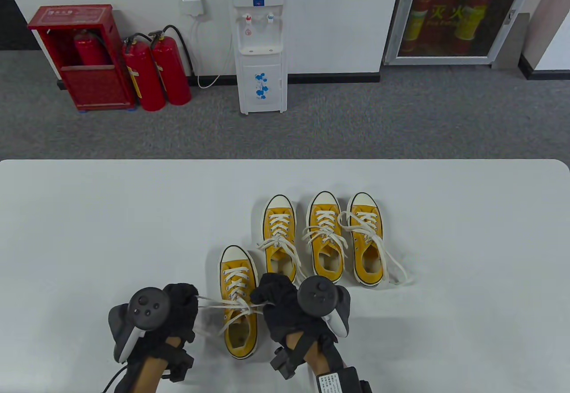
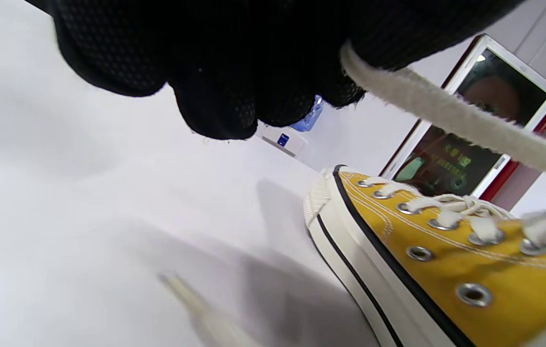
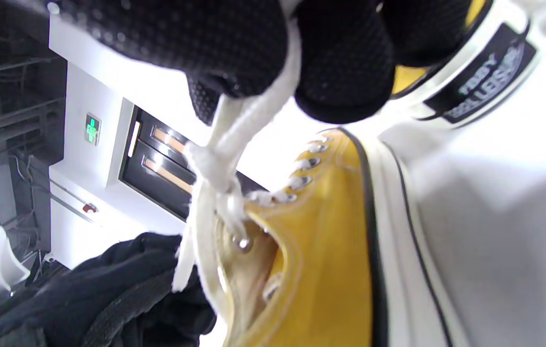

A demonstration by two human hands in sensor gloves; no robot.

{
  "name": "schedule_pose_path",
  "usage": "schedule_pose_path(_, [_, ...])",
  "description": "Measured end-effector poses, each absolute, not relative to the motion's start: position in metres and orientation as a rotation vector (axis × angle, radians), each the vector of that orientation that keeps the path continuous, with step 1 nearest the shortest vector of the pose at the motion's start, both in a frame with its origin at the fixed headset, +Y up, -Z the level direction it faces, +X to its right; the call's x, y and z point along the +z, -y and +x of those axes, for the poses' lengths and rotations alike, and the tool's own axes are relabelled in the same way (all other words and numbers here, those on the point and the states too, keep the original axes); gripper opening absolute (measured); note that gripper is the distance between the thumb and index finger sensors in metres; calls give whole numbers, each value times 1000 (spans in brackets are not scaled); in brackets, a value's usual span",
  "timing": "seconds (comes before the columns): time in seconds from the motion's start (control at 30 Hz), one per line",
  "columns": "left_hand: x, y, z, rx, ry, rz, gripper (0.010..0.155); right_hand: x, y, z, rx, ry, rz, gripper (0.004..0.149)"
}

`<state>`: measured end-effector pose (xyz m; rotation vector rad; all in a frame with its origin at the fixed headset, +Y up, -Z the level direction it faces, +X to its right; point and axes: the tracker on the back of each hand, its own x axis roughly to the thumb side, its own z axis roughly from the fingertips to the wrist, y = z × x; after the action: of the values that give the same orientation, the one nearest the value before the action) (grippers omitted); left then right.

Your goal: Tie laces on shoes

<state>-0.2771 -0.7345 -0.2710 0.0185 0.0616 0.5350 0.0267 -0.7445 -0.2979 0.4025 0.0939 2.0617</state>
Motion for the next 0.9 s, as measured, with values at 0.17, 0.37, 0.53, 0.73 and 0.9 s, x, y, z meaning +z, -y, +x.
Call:
schedule_pose_path(0.17, [-273,736,-283,552,-81,-4,40,-301,747,33,2061,-91,371,44])
schedule_pose_path(0.37, [-274,738,-288,538,-99,-32,40,-302,748,35,2082,-95,357,45])
schedule_pose_path(0.53, [-276,740,-292,533,-117,-65,40,-303,747,37,2141,-73,355,46])
schedule_pose_path(0.73, [-278,744,-293,507,-122,-118,40,-303,748,36,2198,-71,357,45])
schedule_pose_path(0.9, [-278,746,-290,473,-117,-122,40,-302,747,35,2220,-65,355,45])
